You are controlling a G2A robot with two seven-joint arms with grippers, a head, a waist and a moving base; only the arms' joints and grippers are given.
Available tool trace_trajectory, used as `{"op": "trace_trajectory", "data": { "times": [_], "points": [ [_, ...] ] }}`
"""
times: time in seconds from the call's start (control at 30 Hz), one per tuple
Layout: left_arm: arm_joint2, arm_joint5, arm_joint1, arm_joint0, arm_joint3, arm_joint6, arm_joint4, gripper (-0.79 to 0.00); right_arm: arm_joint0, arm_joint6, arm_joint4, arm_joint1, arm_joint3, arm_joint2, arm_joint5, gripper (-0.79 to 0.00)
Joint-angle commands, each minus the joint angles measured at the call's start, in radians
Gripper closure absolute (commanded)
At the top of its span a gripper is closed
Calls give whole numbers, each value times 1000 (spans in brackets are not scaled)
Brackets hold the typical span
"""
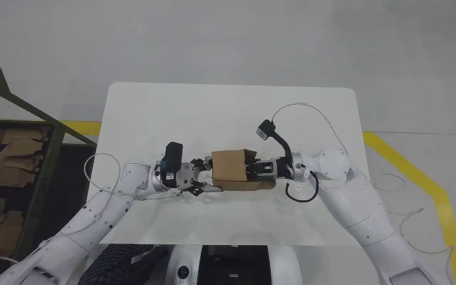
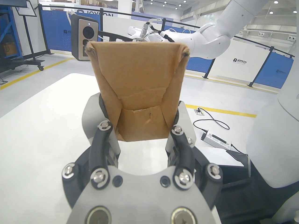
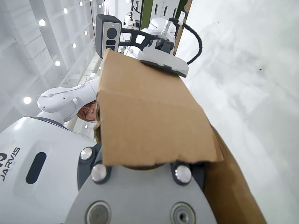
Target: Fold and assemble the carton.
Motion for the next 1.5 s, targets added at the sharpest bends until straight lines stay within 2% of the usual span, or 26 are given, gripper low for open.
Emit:
{"op": "trace_trajectory", "data": {
  "times": [0.0,0.37,0.53,0.77,1.17,1.47],
  "points": [
    [-3,0,1,2,5,6,0,-456,-22,-3,-12,10,-21,34,7,0],
    [-27,0,7,10,32,46,17,-388,-199,-45,-73,71,-192,284,44,0],
    [-44,0,9,10,47,63,21,-385,-275,-10,-72,89,-282,347,63,0],
    [-58,4,5,11,47,73,31,-382,-302,33,-117,89,-346,259,111,0],
    [-36,21,-5,24,57,115,104,-382,-203,-37,-105,71,-226,157,98,0],
    [-32,28,-2,33,54,122,135,-379,-121,-21,-84,57,-170,88,93,0]
  ]
}}
